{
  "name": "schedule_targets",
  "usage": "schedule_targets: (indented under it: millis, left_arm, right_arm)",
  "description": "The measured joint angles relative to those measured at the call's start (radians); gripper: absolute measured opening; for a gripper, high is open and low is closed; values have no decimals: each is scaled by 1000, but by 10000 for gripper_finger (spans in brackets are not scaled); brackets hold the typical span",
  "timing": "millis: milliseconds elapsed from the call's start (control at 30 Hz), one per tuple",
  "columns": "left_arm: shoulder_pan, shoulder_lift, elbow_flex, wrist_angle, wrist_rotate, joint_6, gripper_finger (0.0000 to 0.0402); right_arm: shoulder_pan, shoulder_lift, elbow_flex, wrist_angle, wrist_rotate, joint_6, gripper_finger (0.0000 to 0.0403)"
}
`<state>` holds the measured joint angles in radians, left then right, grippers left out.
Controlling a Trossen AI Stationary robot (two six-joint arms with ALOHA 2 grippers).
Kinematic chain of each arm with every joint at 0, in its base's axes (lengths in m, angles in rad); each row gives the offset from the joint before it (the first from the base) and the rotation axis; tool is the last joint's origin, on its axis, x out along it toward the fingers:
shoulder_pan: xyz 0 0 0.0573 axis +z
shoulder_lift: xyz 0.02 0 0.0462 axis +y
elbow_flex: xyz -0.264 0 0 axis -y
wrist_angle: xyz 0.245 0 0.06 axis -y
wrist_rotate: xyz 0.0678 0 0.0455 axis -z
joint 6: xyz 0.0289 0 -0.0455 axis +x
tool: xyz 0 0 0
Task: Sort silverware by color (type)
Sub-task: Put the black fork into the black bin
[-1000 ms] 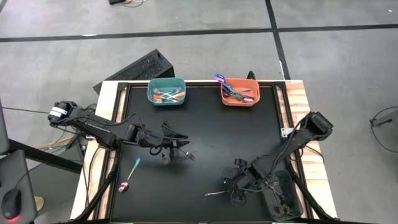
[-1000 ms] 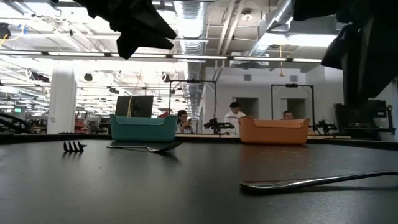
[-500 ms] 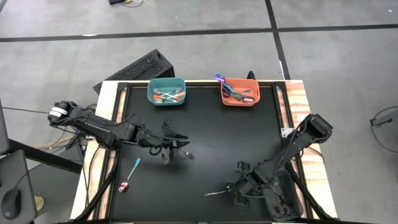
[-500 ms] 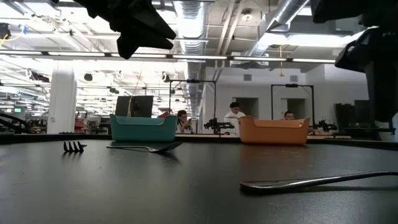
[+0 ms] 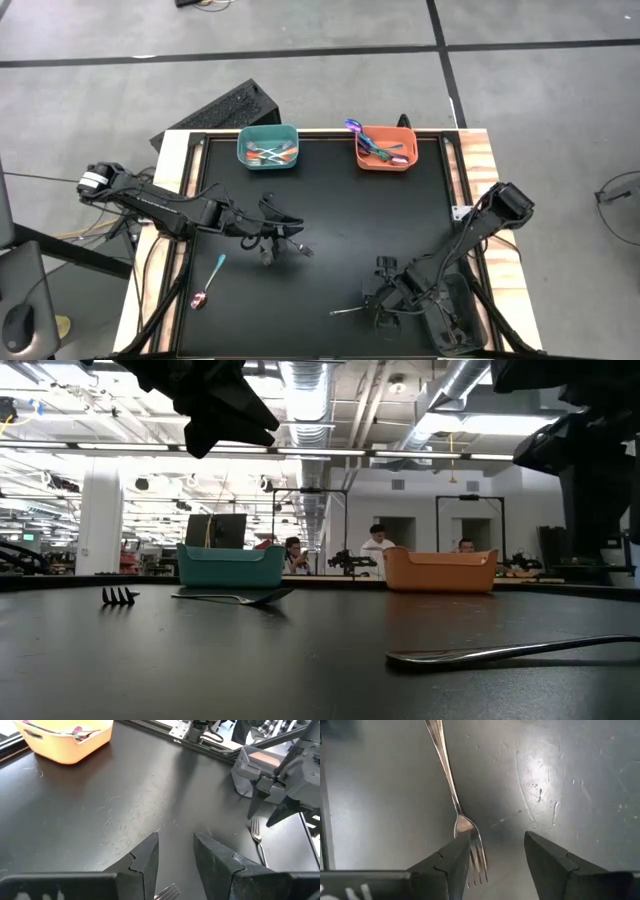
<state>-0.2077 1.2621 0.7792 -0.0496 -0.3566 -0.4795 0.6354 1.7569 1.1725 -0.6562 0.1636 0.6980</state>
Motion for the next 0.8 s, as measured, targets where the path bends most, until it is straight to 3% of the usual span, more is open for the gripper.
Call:
schedule_targets:
  millis: [200,533,800]
  left_arm:
    - [0,0,0,-4,-3,-13,110]
    - [0,0,0,-4,-3,-14,110]
    - [0,0,0,-4,-6,-14,110]
  right_arm:
    - [-15,0,0,-46,-1,-6,209]
    - [-7,0,0,-79,-4,-251,202]
    - [-11,0,0,-81,15,-329,202]
